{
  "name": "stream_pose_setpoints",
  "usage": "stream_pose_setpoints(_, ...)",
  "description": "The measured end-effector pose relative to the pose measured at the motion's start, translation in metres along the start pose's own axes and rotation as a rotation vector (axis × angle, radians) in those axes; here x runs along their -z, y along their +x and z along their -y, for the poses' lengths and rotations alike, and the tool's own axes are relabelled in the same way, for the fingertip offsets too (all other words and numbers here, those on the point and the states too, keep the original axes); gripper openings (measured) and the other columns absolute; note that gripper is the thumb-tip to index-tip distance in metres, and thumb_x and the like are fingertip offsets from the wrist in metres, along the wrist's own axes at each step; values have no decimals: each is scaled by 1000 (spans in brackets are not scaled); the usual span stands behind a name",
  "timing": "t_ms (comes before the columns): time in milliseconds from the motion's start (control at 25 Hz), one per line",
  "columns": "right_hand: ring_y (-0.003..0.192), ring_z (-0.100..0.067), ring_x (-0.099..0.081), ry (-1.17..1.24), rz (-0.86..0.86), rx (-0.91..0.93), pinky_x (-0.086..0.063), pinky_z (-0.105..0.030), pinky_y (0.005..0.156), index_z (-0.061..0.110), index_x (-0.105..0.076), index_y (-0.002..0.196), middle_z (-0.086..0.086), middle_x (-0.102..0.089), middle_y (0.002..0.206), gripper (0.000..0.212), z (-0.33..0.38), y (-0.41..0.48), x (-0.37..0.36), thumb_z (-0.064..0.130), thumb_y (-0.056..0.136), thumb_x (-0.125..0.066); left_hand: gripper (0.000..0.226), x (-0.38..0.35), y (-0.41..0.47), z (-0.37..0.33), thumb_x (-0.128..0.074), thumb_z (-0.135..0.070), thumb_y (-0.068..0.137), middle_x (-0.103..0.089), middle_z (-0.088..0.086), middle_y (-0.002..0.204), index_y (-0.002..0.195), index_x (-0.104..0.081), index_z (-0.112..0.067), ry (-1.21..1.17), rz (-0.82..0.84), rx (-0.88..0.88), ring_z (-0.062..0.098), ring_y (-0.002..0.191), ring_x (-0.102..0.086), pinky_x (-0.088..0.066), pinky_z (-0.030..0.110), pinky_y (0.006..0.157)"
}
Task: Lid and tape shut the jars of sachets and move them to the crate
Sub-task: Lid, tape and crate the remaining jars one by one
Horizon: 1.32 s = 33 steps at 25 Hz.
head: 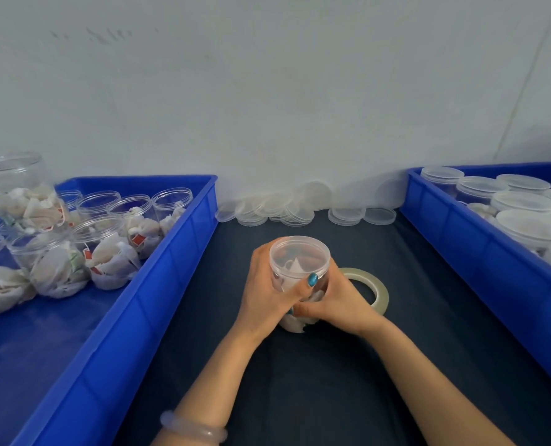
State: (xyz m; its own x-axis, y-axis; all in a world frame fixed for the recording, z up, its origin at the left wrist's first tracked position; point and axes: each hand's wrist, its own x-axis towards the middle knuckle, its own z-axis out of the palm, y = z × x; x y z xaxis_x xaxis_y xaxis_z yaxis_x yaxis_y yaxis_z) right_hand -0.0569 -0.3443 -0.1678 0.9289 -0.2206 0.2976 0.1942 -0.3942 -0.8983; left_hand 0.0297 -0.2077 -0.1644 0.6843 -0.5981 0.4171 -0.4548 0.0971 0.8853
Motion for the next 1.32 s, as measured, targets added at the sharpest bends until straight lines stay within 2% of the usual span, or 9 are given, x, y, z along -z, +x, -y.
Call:
stream_pose_setpoints(280,122,-8,-58,-27,-34,-50,-48,-38,104,22,-45,137,7,-61,130,85,11,0,-4,21,65,-91,93,0,3,-13,-81,-68,54,-62,-24,117,134,-48,-34,-71,-120,-15,-1,112,-60,-50,13,85)
stream_pose_setpoints(440,105,-14,-69,228,192,-151,-54,-28,88,21,-61,119,2,-73,111,60,21,-3,5,30,65,-85,97,12,4,-14,-61,-91,57,-66,-13,121,132,-55,-30,-214,-40,92,14,112,-65,-54,31,89)
stream_pose_setpoints(520,101,-18,-70,463,322,-221,-55,-29,86,19,-63,119,0,-74,106,67,26,-6,2,44,61,-87,93,14,3,-13,-54,-89,67,-66,8,127,136,-55,-27,-441,91,202,31,114,-65,-54,46,91)
stream_pose_setpoints(600,102,-19,-69,536,312,-229,-56,-31,87,20,-60,122,-1,-73,107,75,29,-7,-2,50,59,-89,79,14,3,-16,-43,-80,83,-64,10,133,140,-53,-25,-536,103,219,33,118,-64,-56,43,90)
stream_pose_setpoints(720,103,-17,-70,317,19,-203,-56,-27,81,27,-57,118,6,-73,108,62,34,-1,-4,35,64,-86,55,15,6,-17,-40,-58,95,-67,1,129,134,-55,-23,-442,-102,118,25,118,-64,-53,44,98)
stream_pose_setpoints(840,103,-5,-63,-153,-246,-162,-53,-26,82,33,-50,121,15,-64,112,77,37,-1,-12,57,55,-82,75,14,5,-23,-56,-78,78,-68,-13,125,135,-51,-30,-289,-128,76,11,115,-65,-53,35,94)
stream_pose_setpoints(1000,97,1,-61,-276,-162,-152,-54,-28,81,33,-48,121,21,-62,107,85,36,-3,-20,73,50,-72,105,17,7,-24,-72,-88,42,-66,-34,110,133,-49,-41,-159,-106,98,-11,101,-64,-50,7,71)
stream_pose_setpoints(1160,101,-6,-65,-211,-40,-176,-55,-40,90,29,-54,118,14,-68,109,80,32,-2,-13,69,53,-77,103,23,9,-19,-71,-90,39,-69,-16,118,128,-56,-40,-122,-73,121,-4,106,-64,-49,7,74)
stream_pose_setpoints(1320,95,-5,-67,-198,-21,-189,-56,-39,89,30,-57,110,13,-70,102,72,31,-3,-5,63,50,-80,97,21,6,-19,-77,-81,45,-69,-19,117,129,-58,-35,-116,-52,120,-3,108,-63,-50,10,78)
